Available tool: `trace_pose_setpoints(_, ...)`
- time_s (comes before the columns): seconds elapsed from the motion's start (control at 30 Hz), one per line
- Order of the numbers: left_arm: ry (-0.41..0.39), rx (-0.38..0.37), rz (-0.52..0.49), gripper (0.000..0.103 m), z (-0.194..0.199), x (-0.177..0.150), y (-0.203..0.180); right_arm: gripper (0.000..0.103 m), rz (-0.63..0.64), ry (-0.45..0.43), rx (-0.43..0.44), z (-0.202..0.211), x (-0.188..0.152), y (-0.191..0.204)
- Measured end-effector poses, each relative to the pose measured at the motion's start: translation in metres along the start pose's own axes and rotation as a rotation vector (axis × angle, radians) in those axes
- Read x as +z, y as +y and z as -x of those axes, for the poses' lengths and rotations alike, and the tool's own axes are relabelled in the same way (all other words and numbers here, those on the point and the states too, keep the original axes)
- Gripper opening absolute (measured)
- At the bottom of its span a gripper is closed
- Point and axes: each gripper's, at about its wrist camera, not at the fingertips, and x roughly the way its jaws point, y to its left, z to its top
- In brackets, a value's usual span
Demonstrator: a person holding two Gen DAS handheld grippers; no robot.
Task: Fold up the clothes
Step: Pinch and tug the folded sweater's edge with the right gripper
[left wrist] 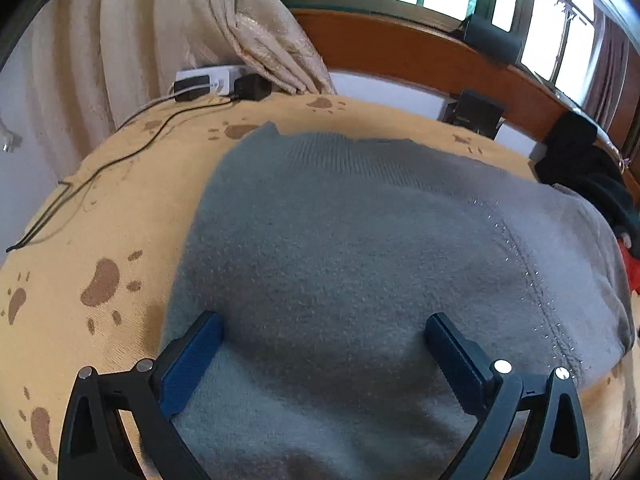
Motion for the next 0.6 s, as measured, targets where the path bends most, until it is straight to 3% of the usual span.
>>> trace_pose_setpoints(0.03,-0.002,-0.008,0.006,0.103,0.000,0.000,0.001,0.055,0.010,0.026,-0.007,-0.009,0.001,0.003)
trace_pose_setpoints(0.07,-0.001,-0.012,0.009,0.103,0.001,0.000,0.002,0.050,0.017,0.050,-0.011,-0.017,0.001,0.005)
trace_pose_setpoints(0.2,0.001,-0.012,0.008,0.103,0.000,0.000,0.002,0.047,0.046,0.098,-0.025,-0.036,-0.005,0.014)
trace_pose_setpoints(0.27,0.002,-0.012,0.007,0.103,0.000,0.000,0.002,0.026,0.072,0.089,-0.044,-0.031,-0.005,0.016)
trace_pose_setpoints(0.33,0.003,-0.013,0.007,0.103,0.000,0.001,0.003,0.017,0.096,0.077,-0.062,-0.024,-0.004,0.016)
trace_pose_setpoints(0.53,0.005,-0.014,0.005,0.103,0.000,0.000,0.004,0.007,0.178,0.062,-0.180,-0.010,-0.001,0.013)
trace_pose_setpoints(0.6,0.006,-0.012,0.002,0.103,0.000,0.000,0.003,0.007,0.106,0.082,-0.157,-0.015,-0.004,-0.009)
